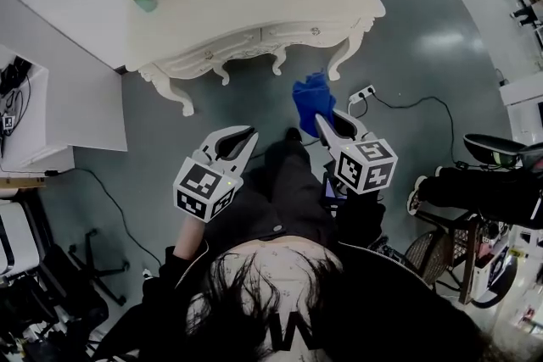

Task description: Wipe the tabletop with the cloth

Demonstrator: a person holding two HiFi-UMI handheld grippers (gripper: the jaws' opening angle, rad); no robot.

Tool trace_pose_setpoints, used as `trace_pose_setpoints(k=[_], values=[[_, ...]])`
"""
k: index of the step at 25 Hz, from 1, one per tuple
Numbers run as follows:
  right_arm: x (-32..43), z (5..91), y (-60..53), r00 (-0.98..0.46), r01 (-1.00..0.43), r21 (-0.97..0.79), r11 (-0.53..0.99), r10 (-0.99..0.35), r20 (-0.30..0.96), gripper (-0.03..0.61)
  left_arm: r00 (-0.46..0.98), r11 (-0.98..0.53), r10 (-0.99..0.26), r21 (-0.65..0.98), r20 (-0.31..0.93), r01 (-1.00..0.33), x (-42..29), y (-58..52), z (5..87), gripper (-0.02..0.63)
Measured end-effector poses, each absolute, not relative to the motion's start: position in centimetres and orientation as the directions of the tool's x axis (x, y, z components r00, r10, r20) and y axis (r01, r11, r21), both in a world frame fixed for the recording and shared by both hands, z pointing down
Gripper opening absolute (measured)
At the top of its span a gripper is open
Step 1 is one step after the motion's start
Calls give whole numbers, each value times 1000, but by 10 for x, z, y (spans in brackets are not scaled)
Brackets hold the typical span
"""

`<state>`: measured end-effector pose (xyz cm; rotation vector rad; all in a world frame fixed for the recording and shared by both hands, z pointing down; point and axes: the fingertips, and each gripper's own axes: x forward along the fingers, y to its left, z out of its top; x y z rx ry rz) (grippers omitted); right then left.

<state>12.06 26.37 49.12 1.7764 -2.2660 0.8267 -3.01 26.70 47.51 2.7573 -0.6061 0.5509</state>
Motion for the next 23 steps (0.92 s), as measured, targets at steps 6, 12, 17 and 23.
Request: trace_pose_setpoints(k=[6, 12, 17, 23], values=[[118, 488, 263, -285, -935, -321, 149, -854, 435, 89, 845, -881, -339, 178, 413, -439, -33, 268, 477, 3], [117, 481, 260, -283, -940, -304, 156, -854, 436, 89, 847, -873, -348, 190, 402, -449, -38, 268, 477, 2], [118, 478, 252, -284, -943, -290, 163, -850, 444, 89, 841, -857, -373, 202, 392, -474, -46, 261, 477, 2], [124, 469, 230, -275, -948, -271, 166, -857, 436, 89, 832, -841, -404, 204, 380, -502, -55, 242, 477, 2]])
